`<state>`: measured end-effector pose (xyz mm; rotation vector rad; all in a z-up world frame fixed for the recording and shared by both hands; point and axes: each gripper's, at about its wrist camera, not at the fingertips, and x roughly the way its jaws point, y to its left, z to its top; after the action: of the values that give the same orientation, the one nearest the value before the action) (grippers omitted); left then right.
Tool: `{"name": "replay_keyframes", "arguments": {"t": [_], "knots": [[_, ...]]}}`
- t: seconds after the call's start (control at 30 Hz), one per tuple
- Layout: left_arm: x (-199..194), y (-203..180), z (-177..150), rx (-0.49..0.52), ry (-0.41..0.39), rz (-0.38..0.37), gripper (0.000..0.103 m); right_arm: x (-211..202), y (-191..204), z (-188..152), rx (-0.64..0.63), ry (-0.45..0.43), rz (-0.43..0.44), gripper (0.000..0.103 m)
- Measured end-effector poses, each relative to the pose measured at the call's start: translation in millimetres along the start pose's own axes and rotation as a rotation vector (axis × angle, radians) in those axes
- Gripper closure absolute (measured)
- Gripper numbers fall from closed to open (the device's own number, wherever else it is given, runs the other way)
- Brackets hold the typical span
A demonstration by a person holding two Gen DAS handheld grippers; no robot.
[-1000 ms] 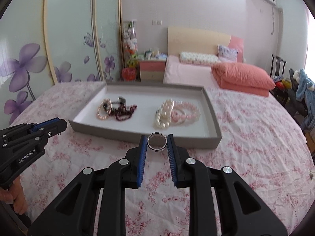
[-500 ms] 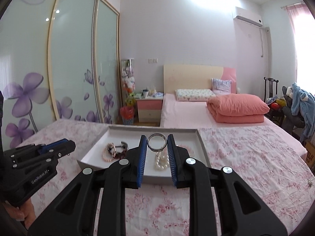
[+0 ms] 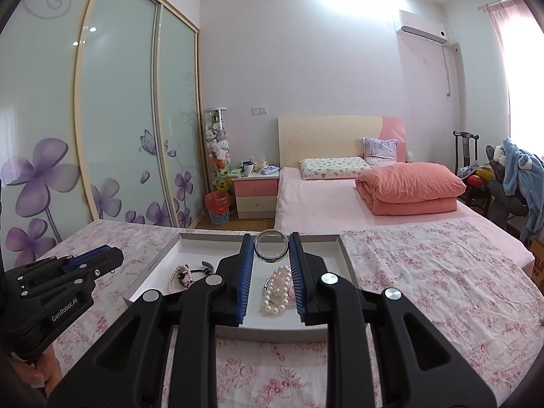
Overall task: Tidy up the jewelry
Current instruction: 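Carry silver ring with right tool while left tool carries earring over tray, then open both tools to release the ring and earring into the tray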
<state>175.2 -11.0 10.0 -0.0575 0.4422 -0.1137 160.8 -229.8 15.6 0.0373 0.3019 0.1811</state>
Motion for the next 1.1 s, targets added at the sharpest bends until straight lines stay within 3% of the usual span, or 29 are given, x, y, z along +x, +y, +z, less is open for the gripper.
{"name": "replay_keyframes", "arguments": {"t": [0.6,0.77,0.9,1.1], "knots": [[89,8,9,-0.021,0.095,-0.012,0.089,92,-9,-10,0.088,0.154,0.029,0.08],[106,6,9,-0.025,0.117,-0.026,0.088,105,-15,-10,0.121,0.188,0.056,0.079],[115,13,3,-0.06,0.169,-0.038,0.08,104,-23,-14,0.155,0.22,0.072,0.064],[106,37,3,-0.131,0.184,-0.021,0.077,90,-33,-12,0.191,0.209,0.058,0.064]]}}
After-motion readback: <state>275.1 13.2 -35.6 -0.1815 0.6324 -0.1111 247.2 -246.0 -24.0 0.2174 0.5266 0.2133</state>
